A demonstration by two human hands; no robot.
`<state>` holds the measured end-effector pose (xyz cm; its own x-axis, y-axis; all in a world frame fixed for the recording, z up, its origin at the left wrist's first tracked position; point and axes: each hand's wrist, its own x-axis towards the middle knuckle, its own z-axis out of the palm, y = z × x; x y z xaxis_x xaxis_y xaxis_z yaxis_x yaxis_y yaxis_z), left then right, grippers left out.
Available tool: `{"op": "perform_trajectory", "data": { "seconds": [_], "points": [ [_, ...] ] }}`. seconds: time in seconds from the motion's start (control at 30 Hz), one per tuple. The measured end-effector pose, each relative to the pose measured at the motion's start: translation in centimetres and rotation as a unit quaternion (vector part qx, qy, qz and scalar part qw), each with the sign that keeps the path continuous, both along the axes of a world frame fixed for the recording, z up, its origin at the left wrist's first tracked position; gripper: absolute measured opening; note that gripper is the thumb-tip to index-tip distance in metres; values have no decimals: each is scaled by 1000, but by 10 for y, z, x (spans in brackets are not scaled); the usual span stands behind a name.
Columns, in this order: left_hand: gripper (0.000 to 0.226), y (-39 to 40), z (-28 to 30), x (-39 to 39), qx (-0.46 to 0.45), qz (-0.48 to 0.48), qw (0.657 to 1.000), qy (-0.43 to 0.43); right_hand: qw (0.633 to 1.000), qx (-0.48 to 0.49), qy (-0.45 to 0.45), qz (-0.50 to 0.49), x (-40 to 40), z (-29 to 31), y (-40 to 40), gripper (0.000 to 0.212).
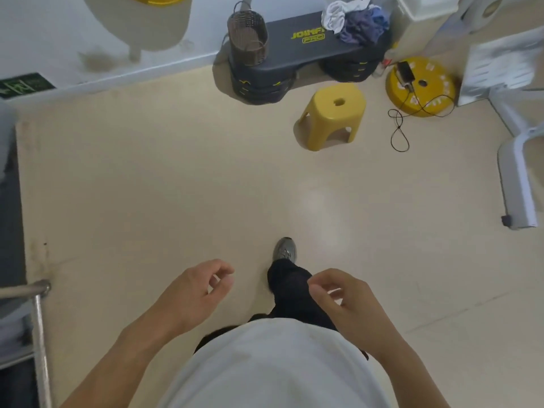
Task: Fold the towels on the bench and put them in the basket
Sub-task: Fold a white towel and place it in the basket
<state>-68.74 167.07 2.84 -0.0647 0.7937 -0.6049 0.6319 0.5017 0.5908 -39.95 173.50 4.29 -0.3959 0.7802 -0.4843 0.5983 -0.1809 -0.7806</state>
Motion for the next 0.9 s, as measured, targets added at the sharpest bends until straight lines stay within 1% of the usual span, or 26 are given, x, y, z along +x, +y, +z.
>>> {"op": "perform_trajectory", "data": {
  "seconds": [0.1,0.23,0.4,0.47,0.53,0.63,0.73,0.8,0.9],
  "points": [
    [17,74,9,-12,-14,27,999,-17,1000,-18,13,16,-25,6,100,14],
    [17,167,19,-38,-18,61,997,-34,998,-8,24,64,-72,17,234,14],
    [19,287,12,-89,-27,84,995,-47,996,3,33,81,-133,13,374,10],
    [21,344,4,-118,-22,72,996,-42,997,9,36,70,-158,7,423,9],
    [22,404,2,-147,-10,22,999,-22,999,-3,33,36,-178,6,468,9],
    [20,493,13,-181,27,-29,999,-3,999,-31,36,-5,-199,11,521,10],
    [15,580,20,-210,47,-63,997,-2,998,-35,30,-33,-212,16,572,11],
    [13,630,24,-226,53,-72,996,6,996,-48,44,-59,-216,21,605,11],
    [10,704,26,-243,51,-54,997,12,993,-63,62,-81,-222,21,662,11]
  ]
}}
